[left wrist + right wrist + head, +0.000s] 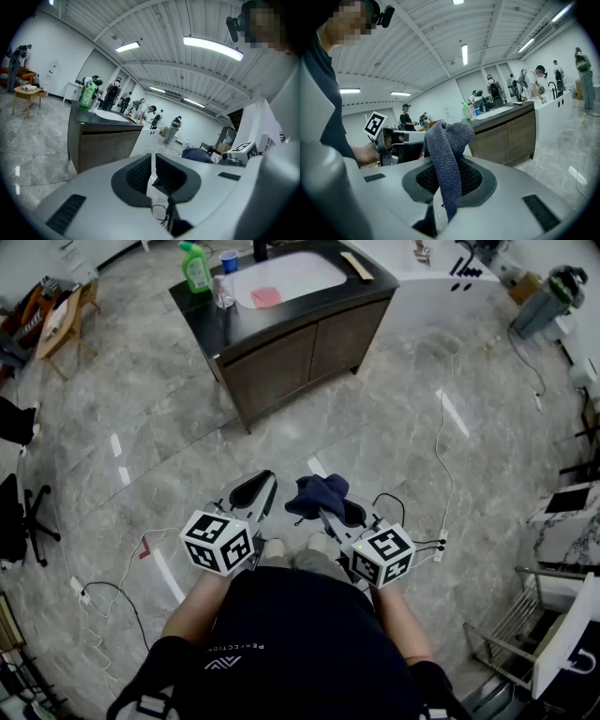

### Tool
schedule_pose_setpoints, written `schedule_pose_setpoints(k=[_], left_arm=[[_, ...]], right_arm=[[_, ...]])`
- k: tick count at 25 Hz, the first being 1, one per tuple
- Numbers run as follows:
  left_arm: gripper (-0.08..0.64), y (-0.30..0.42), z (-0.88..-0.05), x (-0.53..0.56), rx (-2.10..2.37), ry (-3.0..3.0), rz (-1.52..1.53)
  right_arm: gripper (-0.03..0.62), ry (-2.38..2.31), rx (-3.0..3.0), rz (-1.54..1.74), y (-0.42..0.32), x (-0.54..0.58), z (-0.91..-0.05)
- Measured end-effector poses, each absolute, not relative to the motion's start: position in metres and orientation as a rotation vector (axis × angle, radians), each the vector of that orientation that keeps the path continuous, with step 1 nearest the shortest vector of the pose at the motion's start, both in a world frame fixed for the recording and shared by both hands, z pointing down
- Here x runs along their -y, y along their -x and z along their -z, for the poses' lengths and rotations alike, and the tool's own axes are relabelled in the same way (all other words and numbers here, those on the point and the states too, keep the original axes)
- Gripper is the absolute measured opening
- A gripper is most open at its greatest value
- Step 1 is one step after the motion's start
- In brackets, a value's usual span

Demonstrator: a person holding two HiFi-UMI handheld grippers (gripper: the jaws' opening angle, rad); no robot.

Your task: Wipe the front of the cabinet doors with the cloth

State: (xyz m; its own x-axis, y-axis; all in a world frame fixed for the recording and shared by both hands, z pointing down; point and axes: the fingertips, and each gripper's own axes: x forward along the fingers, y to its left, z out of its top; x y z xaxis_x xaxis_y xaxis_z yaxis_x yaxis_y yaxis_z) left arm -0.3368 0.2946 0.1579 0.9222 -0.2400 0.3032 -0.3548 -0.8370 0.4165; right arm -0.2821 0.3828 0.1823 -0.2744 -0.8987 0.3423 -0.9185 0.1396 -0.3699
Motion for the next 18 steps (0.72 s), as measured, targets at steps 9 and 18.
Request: schedule_pose_setpoints(k=[9,18], left_arm=[[0.032,0.366,-0.159,-0.288,0.518,-2.579,-0.335],[0.033,0.378,-0.161,-0.283,0.581,-2.551,-0.331]], right_arm=[[0.072,-1.847,2.338,-0.825,0.288,-0.374,-0.185],[0.072,-1.818,2.408,-0.882,0.290,-0.368,-0.183]])
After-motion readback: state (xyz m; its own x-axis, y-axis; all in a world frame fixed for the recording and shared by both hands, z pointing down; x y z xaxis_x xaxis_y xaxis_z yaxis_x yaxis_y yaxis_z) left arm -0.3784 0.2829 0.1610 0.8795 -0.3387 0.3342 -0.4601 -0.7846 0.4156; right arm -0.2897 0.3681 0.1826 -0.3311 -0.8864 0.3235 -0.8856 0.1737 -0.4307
